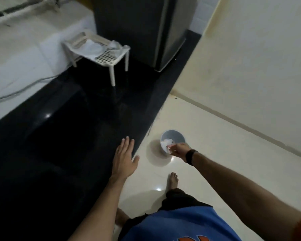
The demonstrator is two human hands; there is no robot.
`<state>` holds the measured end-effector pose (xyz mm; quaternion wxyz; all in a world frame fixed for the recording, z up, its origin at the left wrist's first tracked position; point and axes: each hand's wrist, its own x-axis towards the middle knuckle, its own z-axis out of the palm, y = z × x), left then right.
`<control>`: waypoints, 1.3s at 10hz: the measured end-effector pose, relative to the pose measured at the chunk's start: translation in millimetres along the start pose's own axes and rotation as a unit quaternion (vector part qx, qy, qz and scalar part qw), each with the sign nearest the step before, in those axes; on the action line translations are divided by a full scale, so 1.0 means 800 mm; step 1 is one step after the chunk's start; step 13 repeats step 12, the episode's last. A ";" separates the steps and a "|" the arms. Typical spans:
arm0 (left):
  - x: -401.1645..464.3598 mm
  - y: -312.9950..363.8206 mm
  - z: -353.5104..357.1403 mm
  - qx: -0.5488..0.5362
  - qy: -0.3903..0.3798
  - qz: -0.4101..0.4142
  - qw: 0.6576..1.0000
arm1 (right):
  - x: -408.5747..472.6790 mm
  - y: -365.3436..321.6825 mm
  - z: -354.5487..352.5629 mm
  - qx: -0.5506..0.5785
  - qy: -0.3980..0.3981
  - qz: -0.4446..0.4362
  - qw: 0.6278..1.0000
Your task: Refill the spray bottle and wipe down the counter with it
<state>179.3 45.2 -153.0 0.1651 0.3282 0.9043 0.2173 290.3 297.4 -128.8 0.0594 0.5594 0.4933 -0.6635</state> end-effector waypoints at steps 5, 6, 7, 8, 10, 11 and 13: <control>0.152 0.219 0.112 -0.040 -0.331 -0.149 0.931 | 0.236 -0.036 -0.246 -0.112 0.063 0.058 0.990; 0.172 0.237 0.117 -0.063 -0.308 -0.161 0.936 | 0.216 -0.093 -0.234 -0.133 0.087 0.054 0.986; 0.178 0.240 0.119 -0.065 -0.300 -0.176 0.935 | 0.229 -0.121 -0.225 -0.133 0.093 0.030 0.986; 0.177 0.228 0.123 -0.060 -0.322 -0.198 0.924 | 0.252 -0.139 -0.216 -0.134 0.094 0.004 0.987; 0.169 0.204 0.111 -0.054 -0.329 -0.244 0.911 | 0.279 -0.143 -0.210 -0.169 0.066 -0.002 0.983; 0.166 0.193 0.110 -0.051 -0.305 -0.260 0.915 | 0.280 -0.129 -0.208 -0.233 0.043 0.003 0.972; 0.167 0.194 0.114 -0.073 -0.270 -0.268 0.922 | 0.291 -0.105 -0.203 -0.325 0.008 -0.004 0.946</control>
